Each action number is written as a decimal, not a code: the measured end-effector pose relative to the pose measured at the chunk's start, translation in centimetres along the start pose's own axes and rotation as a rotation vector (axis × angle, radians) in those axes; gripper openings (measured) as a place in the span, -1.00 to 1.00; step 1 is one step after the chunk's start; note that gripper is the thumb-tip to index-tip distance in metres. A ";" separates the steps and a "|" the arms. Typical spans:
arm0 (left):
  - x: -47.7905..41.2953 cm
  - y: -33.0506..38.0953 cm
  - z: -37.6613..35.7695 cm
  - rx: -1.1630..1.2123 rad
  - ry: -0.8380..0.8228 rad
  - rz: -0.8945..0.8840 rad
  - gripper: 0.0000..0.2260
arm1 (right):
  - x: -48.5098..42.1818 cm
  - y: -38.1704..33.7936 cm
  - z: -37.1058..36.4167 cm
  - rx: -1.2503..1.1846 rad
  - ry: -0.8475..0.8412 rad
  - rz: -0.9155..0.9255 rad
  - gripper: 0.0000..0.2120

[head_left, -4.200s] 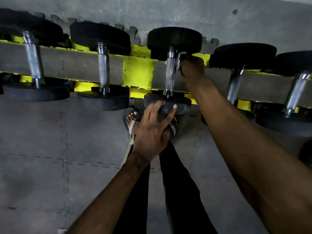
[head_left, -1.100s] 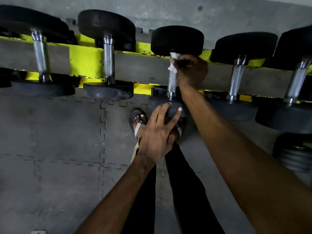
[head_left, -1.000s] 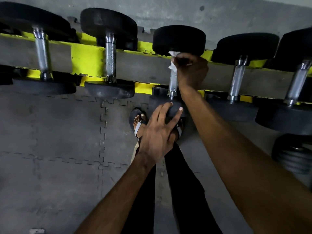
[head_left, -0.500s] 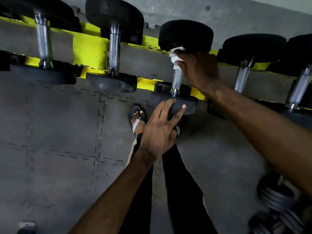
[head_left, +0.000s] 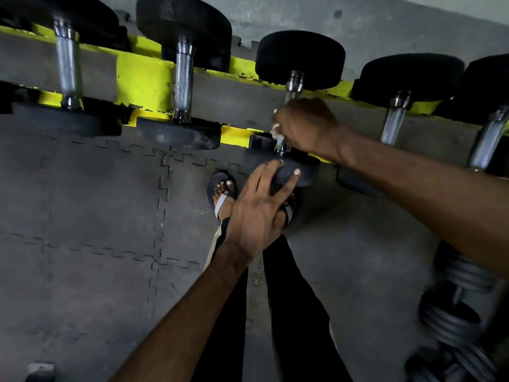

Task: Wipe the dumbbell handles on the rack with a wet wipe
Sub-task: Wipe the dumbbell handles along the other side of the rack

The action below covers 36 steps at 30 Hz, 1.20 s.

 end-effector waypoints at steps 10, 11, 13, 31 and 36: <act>0.0 0.0 -0.2 -0.004 0.031 -0.010 -0.19 | 3.9 2.8 -3.0 -0.857 0.109 -0.401 -0.88; 0.1 0.0 -0.2 0.001 0.029 -0.008 -0.19 | 4.0 2.8 -3.5 -0.868 0.134 -0.445 -0.88; 0.1 0.0 -0.3 0.011 0.019 0.000 -0.18 | 3.9 2.6 -4.2 -0.885 0.175 -0.516 -0.89; 0.1 -0.3 -0.4 0.003 -0.052 -0.008 -0.27 | 0.4 1.2 -4.6 -1.351 0.539 -0.914 -0.85; 0.1 -0.3 -0.5 -0.011 -0.079 0.003 -0.25 | -4.0 5.3 -3.5 -1.395 0.614 -0.992 -0.85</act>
Point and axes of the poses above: each hand's wrist, its own x-axis away from the middle knuckle, its own z-axis out of the back of the hand, y = z × x, the point moved 1 cm from there along -x, towards the middle knuckle, and after that the axes turned 6 degrees about -x, right-handed, at the moved point
